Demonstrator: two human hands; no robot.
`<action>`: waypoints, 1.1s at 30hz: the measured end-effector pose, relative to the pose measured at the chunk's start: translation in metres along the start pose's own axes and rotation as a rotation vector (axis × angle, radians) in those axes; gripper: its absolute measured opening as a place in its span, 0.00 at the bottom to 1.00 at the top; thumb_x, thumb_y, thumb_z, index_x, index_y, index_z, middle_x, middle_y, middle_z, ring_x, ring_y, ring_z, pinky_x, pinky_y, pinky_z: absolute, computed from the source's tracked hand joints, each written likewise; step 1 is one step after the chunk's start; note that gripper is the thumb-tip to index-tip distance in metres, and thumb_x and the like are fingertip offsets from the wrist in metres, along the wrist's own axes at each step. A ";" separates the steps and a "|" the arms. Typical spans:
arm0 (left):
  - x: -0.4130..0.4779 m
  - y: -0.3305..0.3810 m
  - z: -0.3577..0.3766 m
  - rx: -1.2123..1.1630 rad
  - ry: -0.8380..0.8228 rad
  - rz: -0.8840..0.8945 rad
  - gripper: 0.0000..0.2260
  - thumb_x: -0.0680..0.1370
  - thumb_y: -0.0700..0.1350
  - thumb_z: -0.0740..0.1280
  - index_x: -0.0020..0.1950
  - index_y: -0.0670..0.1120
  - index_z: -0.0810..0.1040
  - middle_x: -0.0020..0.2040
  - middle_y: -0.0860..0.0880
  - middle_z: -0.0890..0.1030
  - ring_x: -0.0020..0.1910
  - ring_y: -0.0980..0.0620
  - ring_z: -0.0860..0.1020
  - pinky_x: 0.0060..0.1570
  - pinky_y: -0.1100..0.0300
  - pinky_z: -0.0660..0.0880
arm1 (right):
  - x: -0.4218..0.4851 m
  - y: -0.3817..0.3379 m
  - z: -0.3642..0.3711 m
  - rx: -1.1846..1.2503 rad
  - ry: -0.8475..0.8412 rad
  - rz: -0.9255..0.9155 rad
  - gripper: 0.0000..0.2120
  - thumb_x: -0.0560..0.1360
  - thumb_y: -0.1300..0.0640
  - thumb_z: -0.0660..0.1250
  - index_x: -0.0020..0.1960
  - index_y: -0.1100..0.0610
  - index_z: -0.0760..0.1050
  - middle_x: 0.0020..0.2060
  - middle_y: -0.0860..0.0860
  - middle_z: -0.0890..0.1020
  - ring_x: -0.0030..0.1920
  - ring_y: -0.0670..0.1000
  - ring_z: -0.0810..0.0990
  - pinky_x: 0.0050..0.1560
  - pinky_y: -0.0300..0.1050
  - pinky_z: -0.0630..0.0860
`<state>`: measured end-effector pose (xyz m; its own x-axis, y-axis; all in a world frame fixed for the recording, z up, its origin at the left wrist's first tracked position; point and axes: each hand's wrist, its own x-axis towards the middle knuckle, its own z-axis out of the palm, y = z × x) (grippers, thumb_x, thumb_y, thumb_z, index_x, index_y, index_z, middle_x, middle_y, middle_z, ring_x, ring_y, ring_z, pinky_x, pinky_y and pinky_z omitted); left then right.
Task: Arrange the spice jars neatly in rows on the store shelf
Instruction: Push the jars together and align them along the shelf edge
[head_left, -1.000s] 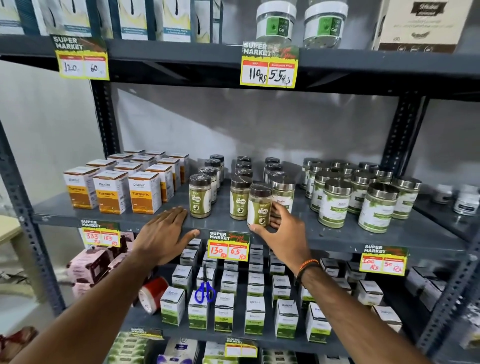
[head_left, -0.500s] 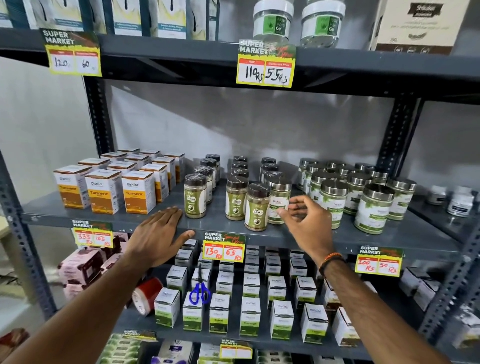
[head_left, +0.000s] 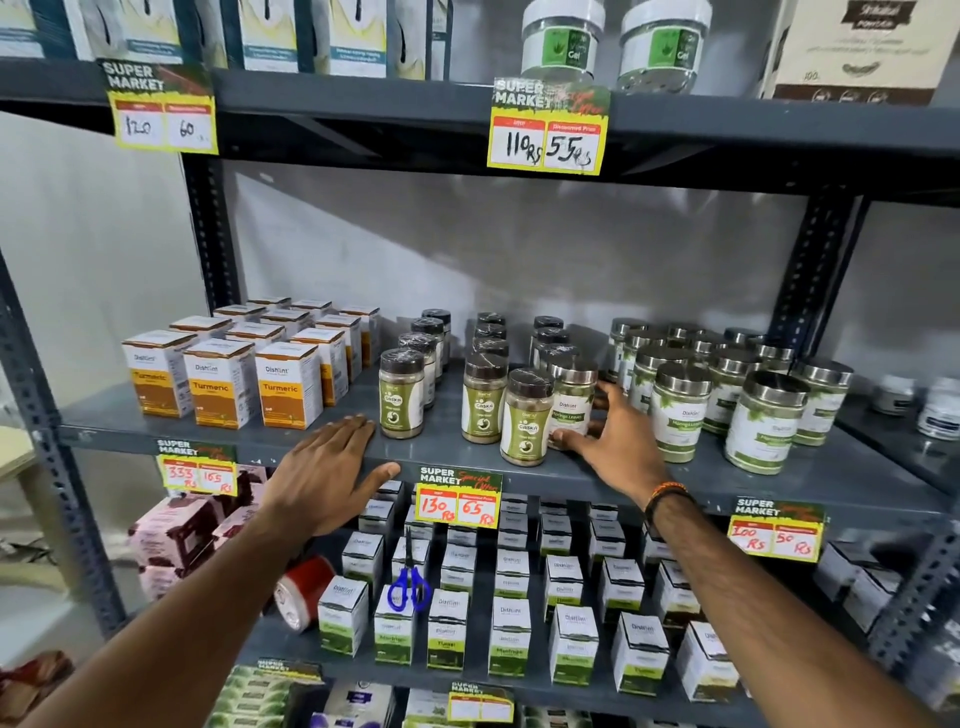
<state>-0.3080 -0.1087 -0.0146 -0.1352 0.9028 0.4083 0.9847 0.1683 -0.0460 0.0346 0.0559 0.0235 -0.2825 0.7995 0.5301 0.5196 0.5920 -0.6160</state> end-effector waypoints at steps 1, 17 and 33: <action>0.000 0.000 -0.001 -0.001 -0.012 0.000 0.43 0.78 0.74 0.41 0.81 0.44 0.61 0.80 0.43 0.65 0.78 0.44 0.64 0.76 0.48 0.59 | -0.001 0.000 -0.001 0.010 0.013 0.002 0.41 0.68 0.52 0.82 0.75 0.57 0.66 0.63 0.51 0.83 0.53 0.44 0.82 0.53 0.34 0.76; -0.003 0.108 -0.116 -0.155 0.218 0.059 0.44 0.78 0.75 0.43 0.83 0.46 0.52 0.83 0.44 0.58 0.80 0.45 0.59 0.73 0.43 0.63 | -0.041 -0.014 -0.139 0.035 0.229 -0.010 0.45 0.66 0.49 0.83 0.76 0.57 0.67 0.59 0.49 0.84 0.43 0.34 0.79 0.39 0.23 0.72; 0.048 0.293 -0.056 -0.125 -0.005 0.216 0.46 0.76 0.76 0.39 0.83 0.46 0.52 0.82 0.45 0.61 0.78 0.44 0.64 0.69 0.39 0.70 | -0.073 0.113 -0.255 -0.069 0.270 0.178 0.38 0.69 0.61 0.81 0.74 0.58 0.67 0.61 0.54 0.83 0.57 0.53 0.84 0.59 0.52 0.80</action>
<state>-0.0196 -0.0383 0.0423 0.0792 0.9147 0.3963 0.9968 -0.0782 -0.0187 0.3196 0.0389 0.0642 0.0368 0.8283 0.5590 0.5976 0.4301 -0.6767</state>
